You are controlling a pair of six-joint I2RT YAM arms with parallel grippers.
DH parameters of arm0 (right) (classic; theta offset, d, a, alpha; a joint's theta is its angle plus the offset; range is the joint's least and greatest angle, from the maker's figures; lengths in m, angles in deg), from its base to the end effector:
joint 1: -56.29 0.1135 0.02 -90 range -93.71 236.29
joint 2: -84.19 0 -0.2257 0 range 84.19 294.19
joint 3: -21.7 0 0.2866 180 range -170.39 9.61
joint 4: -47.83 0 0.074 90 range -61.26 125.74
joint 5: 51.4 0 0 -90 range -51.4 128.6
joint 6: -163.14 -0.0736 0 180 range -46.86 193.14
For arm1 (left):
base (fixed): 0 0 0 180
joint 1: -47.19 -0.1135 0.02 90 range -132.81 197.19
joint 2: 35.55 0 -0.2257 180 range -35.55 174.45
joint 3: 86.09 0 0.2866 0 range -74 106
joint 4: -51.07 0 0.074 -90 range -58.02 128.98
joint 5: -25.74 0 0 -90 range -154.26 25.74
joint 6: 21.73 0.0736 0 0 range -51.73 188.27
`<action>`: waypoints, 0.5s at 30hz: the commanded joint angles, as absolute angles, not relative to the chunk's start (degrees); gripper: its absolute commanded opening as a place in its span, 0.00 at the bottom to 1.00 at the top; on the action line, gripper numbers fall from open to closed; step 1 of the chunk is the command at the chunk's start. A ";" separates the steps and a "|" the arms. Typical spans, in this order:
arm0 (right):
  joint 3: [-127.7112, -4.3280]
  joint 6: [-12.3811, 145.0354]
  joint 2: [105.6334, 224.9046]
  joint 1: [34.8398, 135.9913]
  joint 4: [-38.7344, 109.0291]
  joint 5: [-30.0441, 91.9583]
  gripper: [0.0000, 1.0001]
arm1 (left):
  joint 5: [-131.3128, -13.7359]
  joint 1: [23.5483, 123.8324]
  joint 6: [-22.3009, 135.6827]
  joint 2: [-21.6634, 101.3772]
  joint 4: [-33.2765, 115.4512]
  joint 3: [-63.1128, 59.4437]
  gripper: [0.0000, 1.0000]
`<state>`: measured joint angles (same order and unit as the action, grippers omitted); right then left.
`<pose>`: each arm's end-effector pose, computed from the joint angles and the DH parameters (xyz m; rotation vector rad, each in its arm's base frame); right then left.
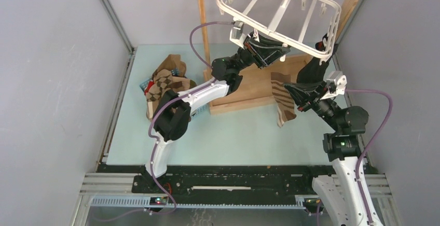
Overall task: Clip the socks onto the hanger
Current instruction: Open the clamp at the hanger.
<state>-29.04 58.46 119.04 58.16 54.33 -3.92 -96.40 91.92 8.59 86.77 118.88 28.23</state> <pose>0.2273 0.0572 0.3698 -0.5305 1.2053 0.6831 0.3227 -0.3748 0.3822 0.5593 0.6807 -1.8704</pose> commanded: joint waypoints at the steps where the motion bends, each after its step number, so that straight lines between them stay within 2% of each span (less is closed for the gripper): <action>1: -31.14 55.38 120.33 60.23 56.39 0.82 0.00 | -97.43 92.14 3.90 87.59 119.41 32.60 0.00; 15: -31.78 51.04 123.73 60.63 63.66 2.62 0.00 | -98.15 92.06 -2.14 89.67 120.96 36.21 0.00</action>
<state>-29.24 53.04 123.72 60.19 58.92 1.08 -96.45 91.96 3.08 88.83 121.33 32.12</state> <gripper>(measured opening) 0.009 0.264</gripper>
